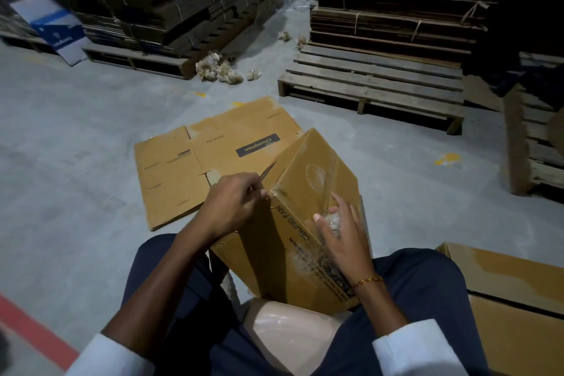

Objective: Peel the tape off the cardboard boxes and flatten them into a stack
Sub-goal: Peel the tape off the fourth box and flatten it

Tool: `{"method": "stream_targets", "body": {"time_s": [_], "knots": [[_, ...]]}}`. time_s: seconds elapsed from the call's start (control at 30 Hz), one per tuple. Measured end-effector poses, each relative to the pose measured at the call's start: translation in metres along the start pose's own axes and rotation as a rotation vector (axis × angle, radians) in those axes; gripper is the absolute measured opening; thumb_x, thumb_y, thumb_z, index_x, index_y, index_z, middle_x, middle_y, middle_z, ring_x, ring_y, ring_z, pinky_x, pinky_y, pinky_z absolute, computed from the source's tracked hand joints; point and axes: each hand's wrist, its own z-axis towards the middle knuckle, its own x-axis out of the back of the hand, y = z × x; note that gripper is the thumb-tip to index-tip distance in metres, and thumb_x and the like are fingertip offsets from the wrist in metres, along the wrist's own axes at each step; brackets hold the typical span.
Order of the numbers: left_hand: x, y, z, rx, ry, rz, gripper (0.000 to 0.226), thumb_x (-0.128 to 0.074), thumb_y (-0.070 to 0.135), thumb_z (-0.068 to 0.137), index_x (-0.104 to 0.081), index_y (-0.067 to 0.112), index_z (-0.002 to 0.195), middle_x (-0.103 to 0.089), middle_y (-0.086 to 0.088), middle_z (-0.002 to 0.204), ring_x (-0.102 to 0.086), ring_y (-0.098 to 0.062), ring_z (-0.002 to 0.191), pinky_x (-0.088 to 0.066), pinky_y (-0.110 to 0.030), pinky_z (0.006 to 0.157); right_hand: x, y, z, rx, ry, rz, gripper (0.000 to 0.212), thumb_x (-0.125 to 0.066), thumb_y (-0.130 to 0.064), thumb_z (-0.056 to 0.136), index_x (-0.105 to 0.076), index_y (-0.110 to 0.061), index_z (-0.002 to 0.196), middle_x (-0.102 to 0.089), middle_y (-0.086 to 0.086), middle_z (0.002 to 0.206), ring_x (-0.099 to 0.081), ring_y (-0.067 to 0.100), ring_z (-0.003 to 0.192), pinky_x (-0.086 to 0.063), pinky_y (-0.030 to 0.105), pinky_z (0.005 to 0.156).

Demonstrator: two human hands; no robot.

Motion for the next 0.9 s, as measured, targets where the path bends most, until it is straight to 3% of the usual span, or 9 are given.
{"method": "stream_targets", "body": {"time_s": [0.13,0.23,0.3,0.37,0.43,0.53,0.6,0.7,0.9], "knots": [[0.009,0.007,-0.005,0.047,0.017,-0.088,0.025,-0.051,0.021,0.103,-0.052,0.032,0.081,-0.068,0.005,0.085,-0.064,-0.009,0.078,-0.05,-0.029,0.067,0.0,0.002,0.0,0.006,-0.03,0.004,0.06,-0.052,-0.051,0.1,-0.031,-0.032,0.153,-0.049,-0.006,0.137,-0.053,0.008,0.116,-0.043,0.015,0.074],[0.038,0.01,-0.006,0.14,0.223,-0.343,0.024,-0.05,0.014,0.101,-0.059,0.02,0.08,-0.071,0.0,0.079,-0.072,-0.017,0.081,-0.06,-0.046,0.078,0.0,0.003,0.0,0.007,-0.024,0.008,0.06,-0.053,-0.05,0.1,-0.031,-0.031,0.153,-0.048,-0.004,0.141,-0.053,0.011,0.12,-0.046,0.023,0.08],[0.06,0.005,-0.004,0.115,0.368,-0.263,0.02,-0.053,0.015,0.096,-0.062,0.017,0.078,-0.071,0.003,0.074,-0.071,-0.021,0.076,-0.058,-0.048,0.075,0.001,0.002,0.0,0.01,-0.027,0.016,0.06,-0.054,-0.048,0.1,-0.032,-0.031,0.153,-0.048,-0.004,0.141,-0.053,0.013,0.122,-0.047,0.026,0.084],[0.069,0.004,-0.005,0.076,0.333,-0.115,0.013,-0.06,0.017,0.096,-0.064,0.019,0.084,-0.068,0.004,0.077,-0.065,-0.02,0.076,-0.056,-0.044,0.074,0.002,0.001,0.001,0.014,-0.032,0.03,0.059,-0.054,-0.047,0.1,-0.033,-0.032,0.152,-0.049,-0.003,0.14,-0.054,0.014,0.122,-0.049,0.028,0.085],[0.06,0.007,-0.008,0.054,0.187,-0.036,0.003,-0.066,0.023,0.096,-0.064,0.021,0.094,-0.064,0.006,0.083,-0.061,-0.015,0.081,-0.052,-0.037,0.072,0.001,0.0,0.001,0.023,-0.033,0.043,0.058,-0.054,-0.047,0.099,-0.034,-0.032,0.152,-0.05,-0.002,0.139,-0.055,0.015,0.121,-0.052,0.03,0.088],[0.024,0.009,-0.011,0.071,-0.013,0.035,0.022,-0.062,0.041,0.096,-0.063,0.021,0.104,-0.058,0.009,0.092,-0.056,-0.009,0.084,-0.044,-0.024,0.066,0.001,0.0,0.0,0.029,-0.025,0.044,0.058,-0.055,-0.046,0.099,-0.034,-0.032,0.151,-0.05,-0.002,0.138,-0.055,0.014,0.118,-0.053,0.031,0.087],[0.004,0.01,-0.01,0.046,0.009,0.056,0.023,-0.061,0.046,0.096,-0.062,0.023,0.097,-0.058,0.009,0.092,-0.055,-0.009,0.084,-0.045,-0.026,0.067,0.003,0.0,-0.001,0.017,-0.032,0.044,0.057,-0.055,-0.046,0.1,-0.033,-0.033,0.151,-0.048,-0.003,0.139,-0.055,0.014,0.119,-0.054,0.034,0.088],[-0.009,0.013,-0.007,-0.003,0.108,0.044,0.014,-0.06,0.03,0.099,-0.06,0.023,0.087,-0.058,0.007,0.09,-0.055,-0.011,0.081,-0.044,-0.028,0.066,0.004,0.001,-0.001,0.011,-0.044,0.042,0.058,-0.054,-0.047,0.1,-0.032,-0.033,0.152,-0.047,-0.004,0.139,-0.055,0.013,0.119,-0.054,0.031,0.087],[-0.02,0.017,-0.011,-0.13,0.192,0.008,0.014,-0.053,0.025,0.099,-0.06,0.018,0.089,-0.052,0.005,0.103,-0.056,-0.011,0.082,-0.052,-0.033,0.073,0.003,0.002,0.001,0.001,-0.075,0.046,0.059,-0.055,-0.045,0.1,-0.031,-0.033,0.153,-0.047,-0.005,0.137,-0.052,0.01,0.119,-0.044,0.019,0.078]]}}
